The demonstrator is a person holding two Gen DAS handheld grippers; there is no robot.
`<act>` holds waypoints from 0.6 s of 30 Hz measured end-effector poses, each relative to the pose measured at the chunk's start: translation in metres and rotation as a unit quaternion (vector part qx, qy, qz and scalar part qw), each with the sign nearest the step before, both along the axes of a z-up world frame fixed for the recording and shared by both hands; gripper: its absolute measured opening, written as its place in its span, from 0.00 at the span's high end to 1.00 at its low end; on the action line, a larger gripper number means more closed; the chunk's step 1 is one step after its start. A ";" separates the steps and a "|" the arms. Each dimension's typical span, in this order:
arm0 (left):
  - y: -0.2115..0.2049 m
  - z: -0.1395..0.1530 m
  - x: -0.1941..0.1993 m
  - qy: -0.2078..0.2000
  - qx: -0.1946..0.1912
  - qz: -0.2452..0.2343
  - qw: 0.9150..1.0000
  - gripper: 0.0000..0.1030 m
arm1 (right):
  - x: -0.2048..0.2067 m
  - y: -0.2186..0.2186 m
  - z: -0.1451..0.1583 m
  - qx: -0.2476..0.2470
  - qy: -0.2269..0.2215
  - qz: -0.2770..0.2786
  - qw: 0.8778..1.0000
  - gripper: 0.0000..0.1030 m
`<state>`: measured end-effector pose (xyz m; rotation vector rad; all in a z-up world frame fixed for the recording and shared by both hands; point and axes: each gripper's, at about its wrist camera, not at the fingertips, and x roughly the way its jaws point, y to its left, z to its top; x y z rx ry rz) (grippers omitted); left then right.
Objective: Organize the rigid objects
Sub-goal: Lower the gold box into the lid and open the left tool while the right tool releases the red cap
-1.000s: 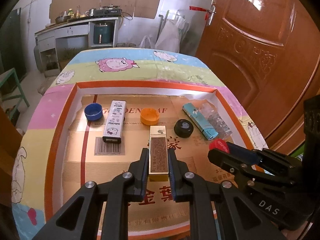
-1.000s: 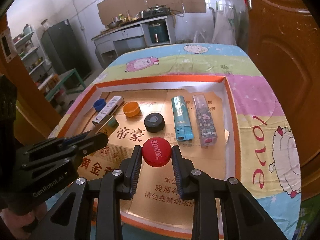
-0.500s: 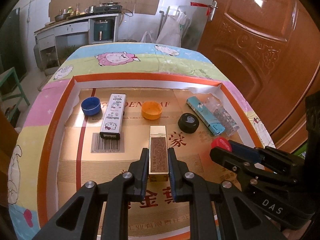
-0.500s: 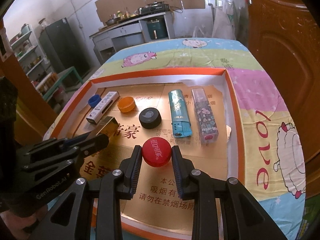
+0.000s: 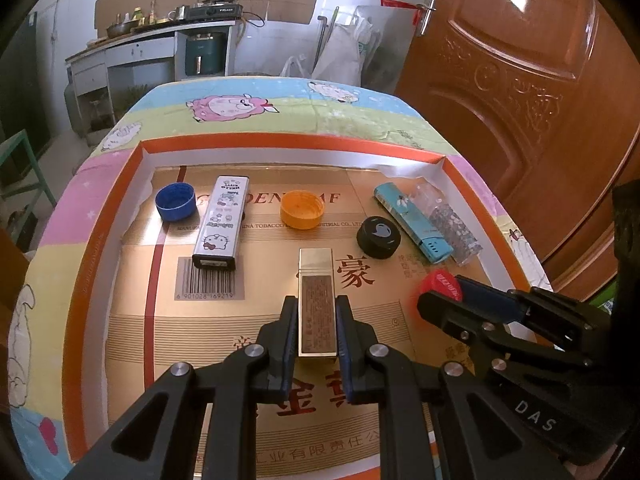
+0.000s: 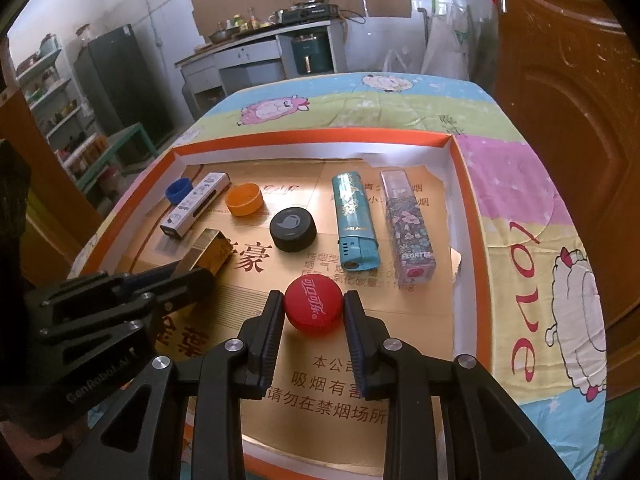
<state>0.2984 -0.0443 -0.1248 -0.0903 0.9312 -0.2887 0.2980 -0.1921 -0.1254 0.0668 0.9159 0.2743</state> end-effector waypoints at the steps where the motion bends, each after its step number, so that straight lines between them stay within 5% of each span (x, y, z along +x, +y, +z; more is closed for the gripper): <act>1: 0.000 0.000 0.000 -0.001 -0.001 0.000 1.000 0.82 | 0.000 0.000 0.000 0.000 0.000 0.001 1.000 0.70; 5: -0.003 0.000 0.000 -0.004 0.007 -0.004 1.000 0.81 | -0.001 0.001 0.000 -0.001 -0.001 0.000 1.000 0.69; 10: -0.002 0.003 -0.003 -0.009 0.012 0.001 1.000 0.66 | -0.002 0.001 0.000 -0.002 0.000 -0.002 1.000 0.57; 18: 0.003 0.017 -0.014 -0.024 -0.002 0.005 1.000 0.66 | -0.009 -0.007 0.005 0.002 -0.001 -0.012 1.000 0.57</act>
